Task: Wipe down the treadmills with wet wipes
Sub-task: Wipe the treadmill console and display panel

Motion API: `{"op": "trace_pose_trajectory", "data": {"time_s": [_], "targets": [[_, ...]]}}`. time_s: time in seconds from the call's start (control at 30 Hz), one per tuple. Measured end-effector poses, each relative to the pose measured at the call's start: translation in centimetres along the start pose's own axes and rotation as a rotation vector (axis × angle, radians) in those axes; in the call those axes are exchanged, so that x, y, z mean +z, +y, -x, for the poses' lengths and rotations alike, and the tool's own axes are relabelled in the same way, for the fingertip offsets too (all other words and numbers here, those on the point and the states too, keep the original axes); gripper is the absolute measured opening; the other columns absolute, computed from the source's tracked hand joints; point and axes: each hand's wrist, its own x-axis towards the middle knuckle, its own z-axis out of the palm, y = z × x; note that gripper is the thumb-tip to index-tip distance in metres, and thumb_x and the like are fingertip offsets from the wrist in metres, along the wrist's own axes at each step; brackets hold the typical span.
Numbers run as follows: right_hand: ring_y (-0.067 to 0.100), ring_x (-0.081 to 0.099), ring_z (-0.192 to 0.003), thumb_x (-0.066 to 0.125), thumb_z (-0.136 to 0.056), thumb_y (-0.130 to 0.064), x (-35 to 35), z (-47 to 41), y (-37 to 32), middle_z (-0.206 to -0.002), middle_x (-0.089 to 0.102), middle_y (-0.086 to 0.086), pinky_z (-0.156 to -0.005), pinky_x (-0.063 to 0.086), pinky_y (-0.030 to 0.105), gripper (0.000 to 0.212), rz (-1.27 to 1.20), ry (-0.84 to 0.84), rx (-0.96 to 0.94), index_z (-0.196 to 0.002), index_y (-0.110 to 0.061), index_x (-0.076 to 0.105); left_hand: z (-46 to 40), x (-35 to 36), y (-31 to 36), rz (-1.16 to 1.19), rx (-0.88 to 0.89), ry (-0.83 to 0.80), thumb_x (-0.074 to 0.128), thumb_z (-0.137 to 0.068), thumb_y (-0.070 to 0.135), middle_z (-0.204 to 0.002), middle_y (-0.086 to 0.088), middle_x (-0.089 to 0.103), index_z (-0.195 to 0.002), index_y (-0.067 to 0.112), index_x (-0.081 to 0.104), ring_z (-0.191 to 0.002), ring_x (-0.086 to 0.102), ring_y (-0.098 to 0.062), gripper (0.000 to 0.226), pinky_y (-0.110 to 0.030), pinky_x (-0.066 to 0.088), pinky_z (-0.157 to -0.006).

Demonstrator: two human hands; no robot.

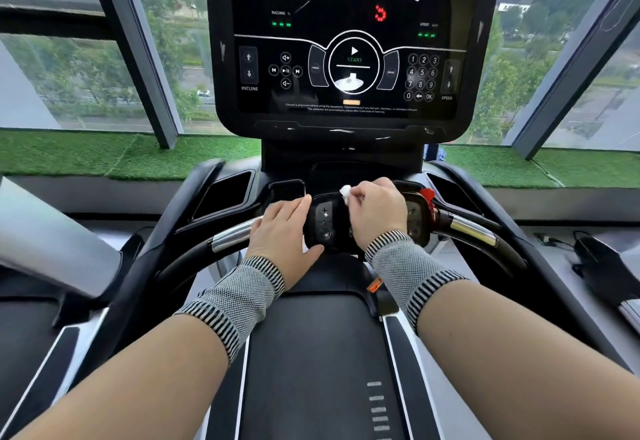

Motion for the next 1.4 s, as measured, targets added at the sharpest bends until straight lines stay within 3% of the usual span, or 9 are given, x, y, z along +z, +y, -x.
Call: {"op": "trace_pose_trajectory", "data": {"time_s": [0.13,0.33,0.57,0.77,0.93,1.0,1.1,1.3,1.4], "targets": [[0.014,0.054,-0.078,0.055,-0.094,-0.023,1.5,0.9,-2.3,-0.096,0.057,0.002,-0.068,0.038,0.021,0.022,-0.032,-0.068,-0.234,-0.090,-0.008,0.071,0.5,0.2,-0.3,0.075,-0.027,0.048,0.059,-0.087,0.038,-0.148,0.011,0.037,-0.149,0.023,0.027,-0.138,0.025,-0.014,0.071,-0.037,0.027,-0.113],[0.021,0.059,-0.065,0.072,-0.081,-0.014,1.6,3.9,0.4,-0.082,0.060,0.004,-0.062,0.051,0.026,0.009,-0.032,-0.199,-0.489,-0.076,-0.008,0.073,1.3,0.7,-0.6,0.096,-0.037,0.086,0.055,-0.089,0.022,-0.144,0.009,0.043,-0.146,0.021,0.036,-0.136,0.029,-0.015,0.060,-0.036,0.025,-0.111],[0.016,0.054,-0.080,0.057,-0.092,-0.024,-0.5,0.7,1.4,-0.094,0.052,-0.002,-0.079,0.047,0.029,0.017,0.000,-0.055,-0.127,-0.092,-0.012,0.068,1.9,1.0,0.2,0.081,-0.024,0.111,0.056,-0.087,0.020,-0.146,0.008,0.038,-0.146,0.020,0.036,-0.136,0.028,-0.015,0.063,-0.036,0.024,-0.111],[0.026,0.058,-0.074,0.063,-0.089,-0.019,0.6,4.5,1.7,-0.091,0.058,0.008,-0.068,0.051,0.036,0.016,0.039,-0.230,-0.365,-0.084,-0.004,0.068,2.0,0.9,1.2,0.004,0.022,0.069,0.060,-0.084,0.030,-0.156,0.007,0.020,-0.149,0.021,0.031,-0.142,0.016,-0.016,0.071,-0.038,0.017,-0.113],[0.018,0.054,-0.082,0.055,-0.094,-0.026,-1.3,2.3,3.2,-0.095,0.052,0.000,-0.075,0.046,0.028,0.020,0.032,-0.080,-0.059,-0.095,-0.010,0.067,2.5,1.3,1.4,-0.018,0.014,0.030,0.056,-0.087,0.033,-0.158,0.007,0.012,-0.150,0.022,0.025,-0.142,0.008,-0.015,0.072,-0.039,0.014,-0.114],[0.013,0.049,-0.081,0.052,-0.095,-0.026,-1.0,2.6,1.8,-0.096,0.048,-0.003,-0.075,0.041,0.023,0.021,0.017,-0.130,-0.095,-0.096,-0.011,0.066,2.5,1.3,1.5,-0.023,0.010,0.021,0.057,-0.086,0.033,-0.158,0.007,0.011,-0.151,0.021,0.024,-0.143,0.007,-0.016,0.073,-0.040,0.014,-0.114],[0.013,0.053,-0.082,0.053,-0.096,-0.024,-0.2,4.2,1.3,-0.100,0.053,-0.001,-0.080,0.048,0.029,0.021,-0.016,-0.225,-0.224,-0.095,-0.011,0.069,2.3,1.1,1.5,-0.011,0.016,0.027,0.060,-0.085,0.031,-0.158,0.005,0.016,-0.149,0.020,0.030,-0.142,0.012,-0.018,0.072,-0.041,0.017,-0.113],[0.011,0.048,-0.083,0.053,-0.094,-0.022,-1.5,1.0,3.1,-0.103,0.053,-0.001,-0.076,0.038,0.021,0.017,-0.002,0.006,0.065,-0.101,-0.011,0.065,2.9,1.1,0.8,0.035,0.013,0.058,0.058,-0.085,0.025,-0.155,0.006,0.025,-0.148,0.019,0.032,-0.140,0.015,-0.015,0.068,-0.039,0.017,-0.113],[0.013,0.049,-0.082,0.052,-0.094,-0.021,-1.0,-0.1,1.3,-0.102,0.053,0.000,-0.077,0.042,0.024,0.015,-0.032,0.021,0.079,-0.098,-0.012,0.064,3.0,0.9,0.7,0.076,-0.029,0.055,0.052,-0.089,0.019,-0.155,0.012,0.024,-0.151,0.022,0.022,-0.142,0.013,-0.012,0.069,-0.034,0.012,-0.114]]}}
